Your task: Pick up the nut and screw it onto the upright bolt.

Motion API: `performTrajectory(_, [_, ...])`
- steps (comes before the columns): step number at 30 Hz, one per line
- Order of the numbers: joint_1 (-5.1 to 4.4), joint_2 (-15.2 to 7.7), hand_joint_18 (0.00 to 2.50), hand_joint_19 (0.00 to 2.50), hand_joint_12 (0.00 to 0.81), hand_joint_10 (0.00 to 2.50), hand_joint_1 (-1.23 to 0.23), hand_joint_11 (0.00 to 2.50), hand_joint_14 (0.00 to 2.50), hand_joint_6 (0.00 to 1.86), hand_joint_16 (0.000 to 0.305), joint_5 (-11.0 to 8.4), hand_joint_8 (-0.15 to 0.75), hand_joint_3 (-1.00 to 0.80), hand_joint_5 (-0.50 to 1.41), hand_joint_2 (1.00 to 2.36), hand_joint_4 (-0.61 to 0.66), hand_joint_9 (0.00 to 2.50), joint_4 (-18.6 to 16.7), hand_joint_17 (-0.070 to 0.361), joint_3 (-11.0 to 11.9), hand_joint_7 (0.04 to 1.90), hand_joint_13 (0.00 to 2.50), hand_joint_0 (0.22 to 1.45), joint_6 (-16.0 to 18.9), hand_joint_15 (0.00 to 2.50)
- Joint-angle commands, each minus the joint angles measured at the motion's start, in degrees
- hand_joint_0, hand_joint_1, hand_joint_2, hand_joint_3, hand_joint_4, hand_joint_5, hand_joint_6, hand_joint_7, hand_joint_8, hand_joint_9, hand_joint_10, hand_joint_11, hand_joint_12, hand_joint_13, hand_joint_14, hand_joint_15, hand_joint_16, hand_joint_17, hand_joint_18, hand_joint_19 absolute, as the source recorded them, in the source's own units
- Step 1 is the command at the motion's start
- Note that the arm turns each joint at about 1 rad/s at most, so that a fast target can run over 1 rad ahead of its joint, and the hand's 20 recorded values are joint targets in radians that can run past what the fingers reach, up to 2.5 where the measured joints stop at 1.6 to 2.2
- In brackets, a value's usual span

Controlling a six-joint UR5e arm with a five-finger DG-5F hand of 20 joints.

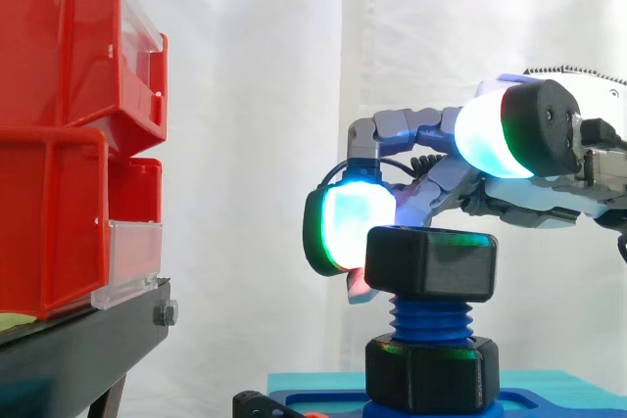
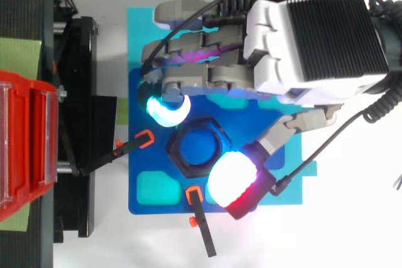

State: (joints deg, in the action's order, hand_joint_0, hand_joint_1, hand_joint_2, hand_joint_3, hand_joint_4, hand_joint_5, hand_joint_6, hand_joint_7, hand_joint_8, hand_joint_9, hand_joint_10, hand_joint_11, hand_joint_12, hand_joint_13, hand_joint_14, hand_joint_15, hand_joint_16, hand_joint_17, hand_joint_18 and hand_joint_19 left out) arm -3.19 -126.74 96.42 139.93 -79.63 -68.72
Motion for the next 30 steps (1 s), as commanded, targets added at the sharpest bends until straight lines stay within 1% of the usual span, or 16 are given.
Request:
performTrajectory(1, [0.73,0.0,0.37,0.00,0.227,0.00,-0.27,0.00,0.00,0.53,0.019,0.79,0.275,-0.50,0.01,1.00,0.20,0.93,0.0,0.042,0.0,1.51,0.69,0.52,0.0,0.00])
performTrajectory(2, [0.81,0.0,0.37,0.00,0.225,0.00,-0.28,0.00,0.00,0.54,0.019,0.88,0.273,-0.50,0.01,1.00,0.20,0.97,0.0,0.042,0.1,1.46,0.70,0.52,0.0,0.00])
performTrajectory(3, [1.34,0.0,0.41,0.00,0.218,0.00,-0.28,0.00,0.00,0.55,0.018,1.49,0.262,-0.50,0.02,1.00,0.18,1.04,0.0,0.041,0.0,1.43,0.73,0.53,0.0,0.00])
performTrajectory(4, [1.34,0.0,0.44,0.00,0.210,0.00,-0.29,0.00,0.00,0.56,0.017,1.49,0.253,-0.50,0.03,1.00,0.17,1.07,0.0,0.039,0.0,1.40,0.76,0.53,0.0,0.00])
performTrajectory(10, [2.13,0.0,0.62,0.00,0.169,0.00,-0.30,0.03,0.00,0.64,0.012,2.63,0.161,-0.50,0.04,1.00,0.12,1.34,0.0,0.027,0.1,1.21,0.93,0.53,0.0,0.00])
performTrajectory(12, [2.22,0.1,0.64,0.00,0.168,0.00,-0.30,0.06,0.00,0.64,0.012,2.81,0.170,-0.50,0.04,1.00,0.12,1.38,-0.1,0.026,0.1,1.23,0.96,0.53,0.0,0.00])
performTrajectory(14, [2.48,0.1,0.61,0.00,0.184,0.00,-0.29,0.10,0.00,0.58,0.013,3.16,0.218,-0.50,0.04,1.00,0.15,1.37,0.2,0.030,0.8,1.35,0.94,0.52,0.0,0.01])
performTrajectory(15, [2.57,0.1,0.56,0.00,0.205,0.00,-0.27,0.11,0.00,0.50,0.015,3.25,0.246,-0.50,0.03,1.00,0.17,1.35,0.2,0.034,1.3,1.46,0.91,0.52,0.0,0.00])
performTrajectory(17, [2.92,0.0,0.54,0.00,0.215,0.00,-0.25,0.11,0.00,0.50,0.016,4.39,0.269,-0.50,0.01,1.00,0.18,1.30,0.6,0.036,3.7,1.39,0.89,0.52,0.0,0.01])
performTrajectory(20, [3.01,0.0,0.51,0.00,0.220,0.00,-0.23,0.10,0.00,0.51,0.017,5.45,0.284,-0.50,-0.02,1.00,0.22,1.27,1.5,0.038,5.3,1.25,0.86,0.51,0.0,0.00])
performTrajectory(22, [2.92,0.0,0.48,0.00,0.231,0.00,-0.22,0.09,0.00,0.51,0.019,6.50,0.279,-0.50,-0.05,1.00,0.25,1.23,3.7,0.044,7.4,1.13,0.83,0.51,-0.3,0.00])
performTrajectory(23, [2.75,0.0,0.47,0.00,0.240,0.00,-0.20,0.07,0.00,0.50,0.020,6.68,0.283,-0.50,-0.06,1.00,0.26,1.21,4.7,0.045,8.0,1.07,0.82,0.51,-0.4,0.00])
performTrajectory(24, [2.57,0.0,0.44,0.00,0.241,0.00,-0.20,0.04,0.00,0.50,0.021,6.77,0.282,-0.50,-0.08,1.00,0.28,1.17,5.6,0.048,8.3,1.01,0.76,0.51,-0.6,0.00])
performTrajectory(26, [2.22,0.0,0.35,0.00,0.240,0.00,-0.20,0.00,0.00,0.50,0.022,6.77,0.271,-0.50,-0.10,1.00,0.27,1.08,5.6,0.049,8.3,0.91,0.67,0.50,-0.6,0.00])
performTrajectory(28, [2.04,0.0,0.22,0.00,0.242,0.00,-0.19,0.00,0.00,0.50,0.023,6.77,0.243,-0.50,-0.15,1.00,0.22,0.90,5.4,0.051,8.3,0.79,0.52,0.49,-0.6,0.00])
performTrajectory(30, [1.69,-0.3,0.02,0.00,0.261,0.00,-0.18,0.00,0.00,0.50,0.027,6.50,0.234,-0.50,-0.19,1.00,0.18,0.66,5.3,0.061,8.3,0.70,0.36,0.49,-0.6,0.00])
